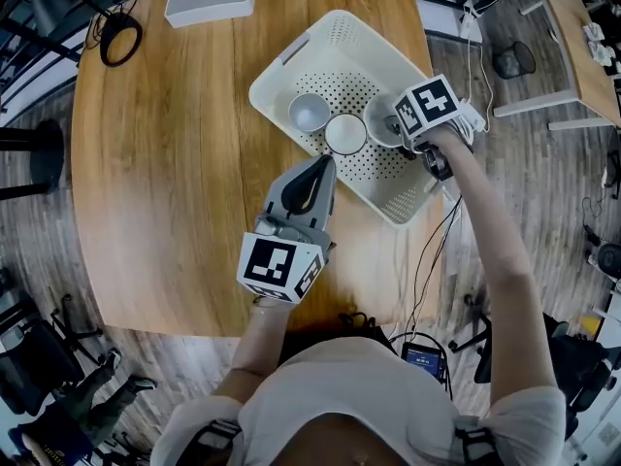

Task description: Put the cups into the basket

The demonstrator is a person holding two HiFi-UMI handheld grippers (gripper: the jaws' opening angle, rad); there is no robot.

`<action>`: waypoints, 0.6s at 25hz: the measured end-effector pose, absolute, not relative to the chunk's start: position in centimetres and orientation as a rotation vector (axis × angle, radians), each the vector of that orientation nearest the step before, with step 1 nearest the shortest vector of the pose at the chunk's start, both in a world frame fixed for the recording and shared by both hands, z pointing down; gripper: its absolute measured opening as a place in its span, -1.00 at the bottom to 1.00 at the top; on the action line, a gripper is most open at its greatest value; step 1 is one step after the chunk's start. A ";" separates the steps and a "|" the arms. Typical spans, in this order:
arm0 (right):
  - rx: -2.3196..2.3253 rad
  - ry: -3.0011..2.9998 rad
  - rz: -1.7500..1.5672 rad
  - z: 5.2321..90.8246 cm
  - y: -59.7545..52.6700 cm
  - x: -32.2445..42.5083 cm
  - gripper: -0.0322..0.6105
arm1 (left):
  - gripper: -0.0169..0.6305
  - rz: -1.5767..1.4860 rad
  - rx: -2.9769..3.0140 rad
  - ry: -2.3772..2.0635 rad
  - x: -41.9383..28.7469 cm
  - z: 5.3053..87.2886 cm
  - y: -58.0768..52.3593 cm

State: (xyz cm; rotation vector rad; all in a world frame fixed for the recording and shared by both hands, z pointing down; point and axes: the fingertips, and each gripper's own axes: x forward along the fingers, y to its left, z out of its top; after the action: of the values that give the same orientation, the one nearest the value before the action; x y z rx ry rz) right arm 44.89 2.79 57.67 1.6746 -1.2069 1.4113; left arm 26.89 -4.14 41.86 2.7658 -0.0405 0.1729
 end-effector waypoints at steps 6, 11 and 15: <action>1.688 -1.216 1.396 56.5 2.9 44.9 -0.21 | -0.92 0.159 2.772 -0.038 26.7 41.3 -3.6; 1.731 -1.205 1.367 54.9 3.5 45.2 -0.21 | -0.92 0.143 2.785 -0.027 26.4 40.5 -3.0; 1.764 -1.200 1.353 53.6 4.0 45.2 -0.21 | -0.92 0.132 2.792 -0.013 26.1 40.1 -2.6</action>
State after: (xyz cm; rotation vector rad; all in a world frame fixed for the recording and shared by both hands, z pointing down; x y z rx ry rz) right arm 45.19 3.98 53.63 1.7638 -1.1998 1.3528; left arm 26.05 -2.62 40.06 2.7925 -0.0127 0.1321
